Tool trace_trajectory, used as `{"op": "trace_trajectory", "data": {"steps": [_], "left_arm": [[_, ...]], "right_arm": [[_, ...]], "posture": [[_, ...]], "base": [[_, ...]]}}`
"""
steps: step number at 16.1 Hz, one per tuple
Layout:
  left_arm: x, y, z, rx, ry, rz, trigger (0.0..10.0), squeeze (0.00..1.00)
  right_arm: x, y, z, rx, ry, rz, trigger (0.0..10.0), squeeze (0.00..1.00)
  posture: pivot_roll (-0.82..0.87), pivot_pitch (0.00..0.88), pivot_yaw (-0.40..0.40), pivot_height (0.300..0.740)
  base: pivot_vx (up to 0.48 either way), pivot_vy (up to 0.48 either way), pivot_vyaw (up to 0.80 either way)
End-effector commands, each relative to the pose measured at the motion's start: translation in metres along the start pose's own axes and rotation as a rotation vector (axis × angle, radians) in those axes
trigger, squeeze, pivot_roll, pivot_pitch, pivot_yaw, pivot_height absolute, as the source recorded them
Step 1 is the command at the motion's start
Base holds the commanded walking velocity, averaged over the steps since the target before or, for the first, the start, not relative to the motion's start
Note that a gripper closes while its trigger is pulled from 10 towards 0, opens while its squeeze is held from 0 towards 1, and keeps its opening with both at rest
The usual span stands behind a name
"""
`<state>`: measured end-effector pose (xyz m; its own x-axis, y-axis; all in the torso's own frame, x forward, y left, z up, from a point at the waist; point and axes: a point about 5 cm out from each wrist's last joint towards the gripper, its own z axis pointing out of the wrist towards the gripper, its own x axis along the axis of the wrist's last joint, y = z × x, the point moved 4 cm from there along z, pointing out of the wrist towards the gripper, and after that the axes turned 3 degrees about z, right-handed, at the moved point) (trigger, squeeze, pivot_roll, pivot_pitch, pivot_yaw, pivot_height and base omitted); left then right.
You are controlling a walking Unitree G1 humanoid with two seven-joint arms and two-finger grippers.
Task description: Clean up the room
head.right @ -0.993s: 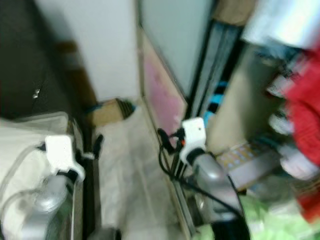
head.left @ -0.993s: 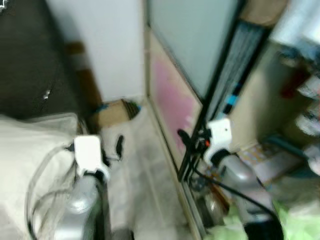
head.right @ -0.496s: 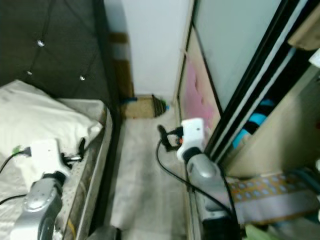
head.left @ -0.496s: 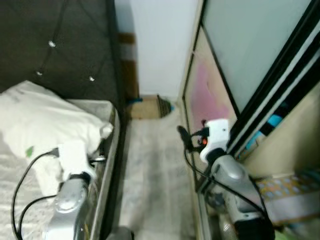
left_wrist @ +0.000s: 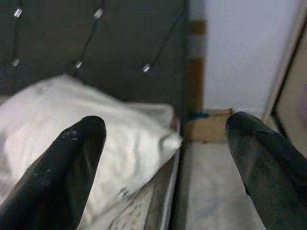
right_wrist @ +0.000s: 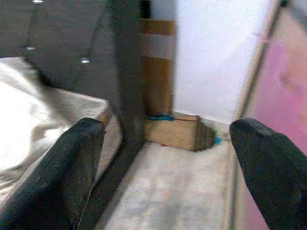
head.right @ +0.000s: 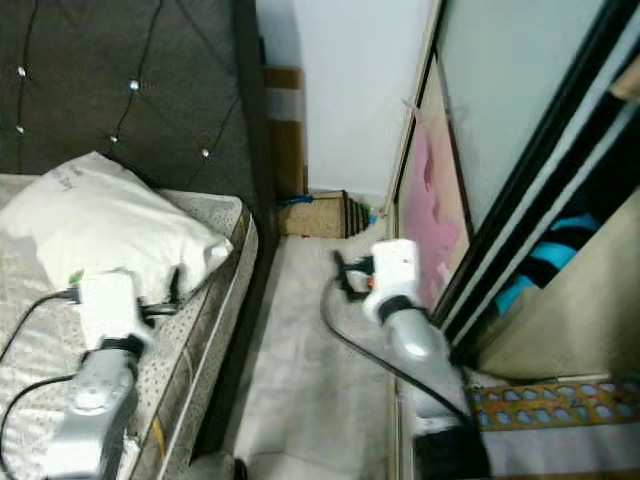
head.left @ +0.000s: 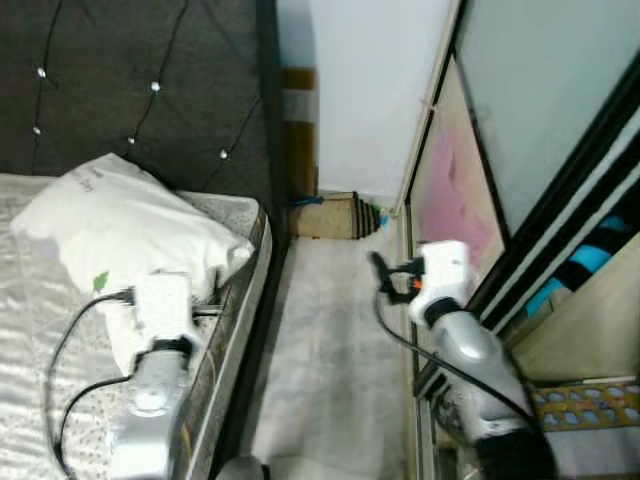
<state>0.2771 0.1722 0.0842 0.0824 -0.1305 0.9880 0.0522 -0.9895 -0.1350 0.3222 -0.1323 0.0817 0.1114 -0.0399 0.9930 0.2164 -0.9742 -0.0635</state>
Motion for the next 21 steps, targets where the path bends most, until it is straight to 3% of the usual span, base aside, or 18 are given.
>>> {"op": "trace_trajectory", "data": {"steps": [1, 3, 4, 5, 6, 8, 11, 13, 18, 21], "left_arm": [[0.005, -0.007, -0.004, 0.011, 0.043, 0.053, 10.0, 0.00], [0.004, -0.013, -0.006, 0.039, 0.078, 0.050, 10.0, 0.00], [0.004, -0.012, -0.008, -0.014, 0.126, -0.036, 10.0, 0.00], [0.004, -0.011, -0.008, -0.029, 0.143, -0.044, 10.0, 0.00], [-0.004, -0.012, -0.008, -0.010, 0.155, 0.002, 10.0, 0.00], [-0.011, -0.008, -0.010, -0.010, 0.143, -0.010, 10.0, 0.00], [-0.004, -0.003, -0.011, -0.034, 0.161, -0.108, 10.0, 0.00], [0.005, -0.002, -0.010, -0.031, 0.182, -0.085, 10.0, 0.00], [0.019, -0.015, -0.007, 0.047, 0.205, -0.101, 10.0, 0.00], [0.019, -0.014, -0.006, 0.037, 0.192, -0.092, 10.0, 0.00]], "right_arm": [[0.001, -0.011, 0.001, 0.032, 0.016, 0.009, 10.0, 0.00], [0.006, -0.017, 0.001, 0.047, 0.065, -0.042, 10.0, 0.00], [0.005, -0.013, -0.001, 0.010, 0.103, -0.047, 10.0, 0.00], [0.004, -0.011, -0.001, -0.008, 0.108, -0.054, 10.0, 0.00], [0.004, -0.001, -0.004, -0.037, 0.128, 0.020, 10.0, 0.00], [-0.007, 0.009, -0.008, -0.064, 0.104, 0.022, 10.0, 0.00], [-0.005, 0.011, -0.012, -0.059, 0.101, -0.001, 10.0, 0.00], [0.001, 0.016, -0.009, -0.086, 0.095, -0.028, 10.0, 0.00], [0.014, 0.006, 0.006, -0.013, 0.103, -0.048, 10.0, 0.00], [0.014, 0.004, 0.010, -0.005, 0.091, -0.031, 10.0, 0.00]], "posture": [[-0.01, 0.000, -0.029, 0.740], [-0.01, 0.000, -0.027, 0.740], [-0.01, 0.000, -0.021, 0.740], [-0.01, 0.000, -0.021, 0.740], [-0.01, 0.000, -0.014, 0.740], [-0.02, 0.000, -0.014, 0.740], [-0.04, 0.000, -0.025, 0.740], [-0.04, 0.000, -0.037, 0.740], [0.00, 0.000, -0.088, 0.740], [0.01, 0.000, -0.088, 0.740]], "base": [[0.000, 0.000, 0.00], [0.000, 0.000, 0.00], [0.000, 0.000, 0.00], [0.000, 0.000, 0.00], [0.000, 0.000, 0.00], [0.000, 0.000, 0.00], [0.000, 0.000, 0.00], [0.000, 0.000, 0.00], [0.000, 0.000, 0.80], [0.000, 0.000, 0.80]]}}
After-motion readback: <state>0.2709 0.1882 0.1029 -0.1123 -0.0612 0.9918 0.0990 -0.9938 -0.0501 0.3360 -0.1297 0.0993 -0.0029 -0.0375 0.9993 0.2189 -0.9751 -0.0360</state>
